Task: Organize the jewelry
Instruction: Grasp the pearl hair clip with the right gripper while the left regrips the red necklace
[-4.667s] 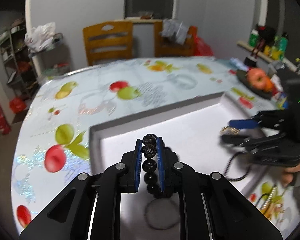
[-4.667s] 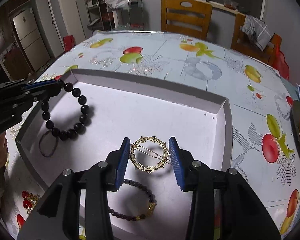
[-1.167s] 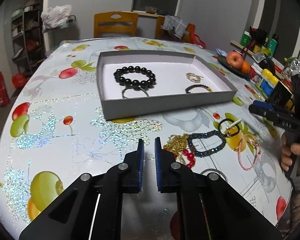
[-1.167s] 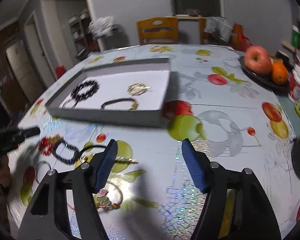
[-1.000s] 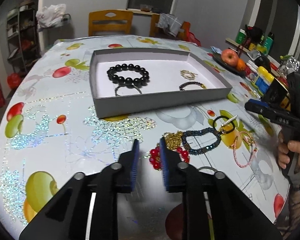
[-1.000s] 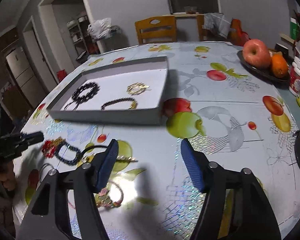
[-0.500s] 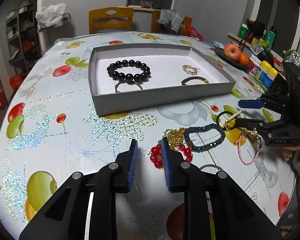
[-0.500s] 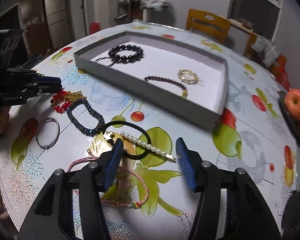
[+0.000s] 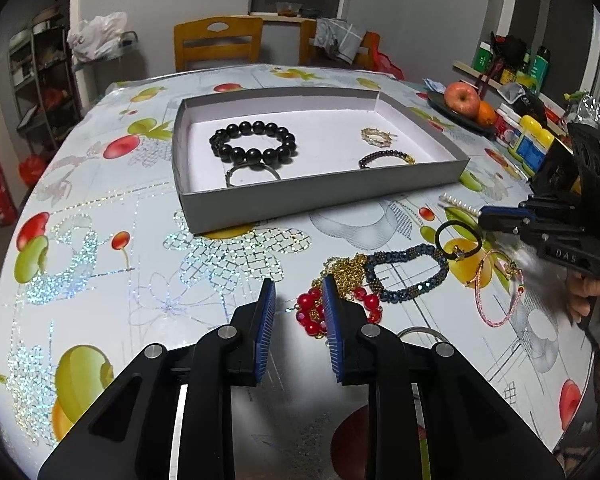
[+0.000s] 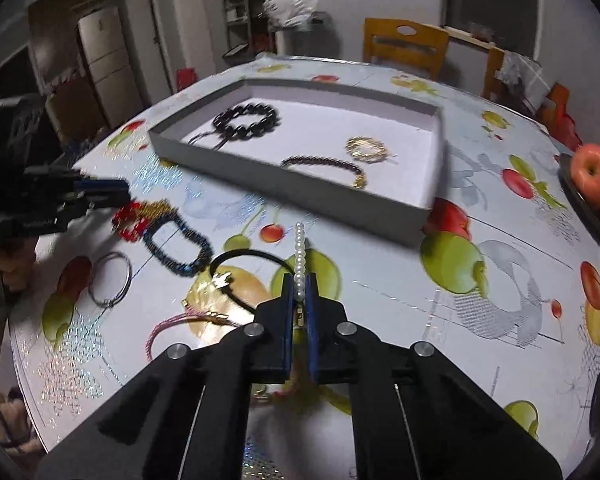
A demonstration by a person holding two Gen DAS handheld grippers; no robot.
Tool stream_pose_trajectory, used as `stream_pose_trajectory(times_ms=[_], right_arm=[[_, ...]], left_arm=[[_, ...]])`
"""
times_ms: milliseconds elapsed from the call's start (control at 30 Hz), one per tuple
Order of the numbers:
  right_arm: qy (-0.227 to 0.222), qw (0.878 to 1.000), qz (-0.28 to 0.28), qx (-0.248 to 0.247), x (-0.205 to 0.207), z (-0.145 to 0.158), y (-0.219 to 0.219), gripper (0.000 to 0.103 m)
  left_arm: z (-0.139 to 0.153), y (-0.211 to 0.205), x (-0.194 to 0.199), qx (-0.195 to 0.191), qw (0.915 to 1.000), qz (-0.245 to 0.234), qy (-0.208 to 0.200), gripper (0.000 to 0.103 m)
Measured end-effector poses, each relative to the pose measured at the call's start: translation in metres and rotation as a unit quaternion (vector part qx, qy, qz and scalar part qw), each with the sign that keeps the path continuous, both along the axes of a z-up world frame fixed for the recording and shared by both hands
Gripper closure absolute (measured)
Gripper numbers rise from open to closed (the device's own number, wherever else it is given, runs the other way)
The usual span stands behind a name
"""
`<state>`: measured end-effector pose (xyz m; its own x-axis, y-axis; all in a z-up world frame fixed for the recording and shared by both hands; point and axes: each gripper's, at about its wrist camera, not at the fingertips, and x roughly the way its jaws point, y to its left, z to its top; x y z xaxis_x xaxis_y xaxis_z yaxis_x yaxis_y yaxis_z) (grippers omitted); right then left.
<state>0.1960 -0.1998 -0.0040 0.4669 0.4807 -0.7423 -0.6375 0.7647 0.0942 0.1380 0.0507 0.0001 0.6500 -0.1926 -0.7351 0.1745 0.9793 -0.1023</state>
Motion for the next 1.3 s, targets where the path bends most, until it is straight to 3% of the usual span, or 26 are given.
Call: stream_pose_trajectory(times_ms=[200, 467, 533, 600, 800, 867, 967, 1133, 1300], right_arm=[[0.017, 0.999, -0.048, -0.008, 0.011, -0.005, -0.015, 0.097], [0.024, 0.998, -0.046, -0.024, 0.013, -0.011, -0.01, 0.095], [0.024, 0.998, -0.046, -0.025, 0.015, -0.011, -0.009, 0.093], [0.025, 0.998, -0.044, -0.025, 0.019, -0.011, -0.006, 0.084], [0.022, 0.999, -0.04, -0.026, 0.024, -0.011, -0.002, 0.082], [0.021, 0.999, -0.04, -0.028, 0.024, -0.011, -0.001, 0.083], [0.019, 0.999, -0.039, -0.03, 0.023, -0.011, 0.0, 0.096], [0.012, 0.999, -0.041, -0.027, 0.022, -0.009, -0.002, 0.097], [0.002, 0.999, -0.038, -0.012, 0.016, -0.003, -0.005, 0.097]], left_arm=[[0.0, -0.004, 0.0, 0.007, 1.0, -0.005, 0.0, 0.063], [-0.006, -0.015, 0.004, 0.025, 0.999, -0.031, 0.019, 0.063], [-0.006, -0.015, 0.004, 0.024, 0.999, -0.033, 0.019, 0.063], [-0.006, -0.016, 0.003, 0.025, 0.9988, -0.038, 0.018, 0.063], [-0.006, -0.026, 0.0, 0.044, 0.9976, -0.051, 0.012, 0.084], [-0.005, -0.026, 0.0, 0.047, 0.9976, -0.049, 0.01, 0.086], [-0.004, -0.021, 0.0, 0.035, 0.9983, -0.045, 0.008, 0.087], [-0.001, -0.004, 0.0, -0.026, 0.9988, -0.041, 0.009, 0.087], [0.013, 0.002, -0.004, -0.059, 0.9971, -0.049, 0.003, 0.087]])
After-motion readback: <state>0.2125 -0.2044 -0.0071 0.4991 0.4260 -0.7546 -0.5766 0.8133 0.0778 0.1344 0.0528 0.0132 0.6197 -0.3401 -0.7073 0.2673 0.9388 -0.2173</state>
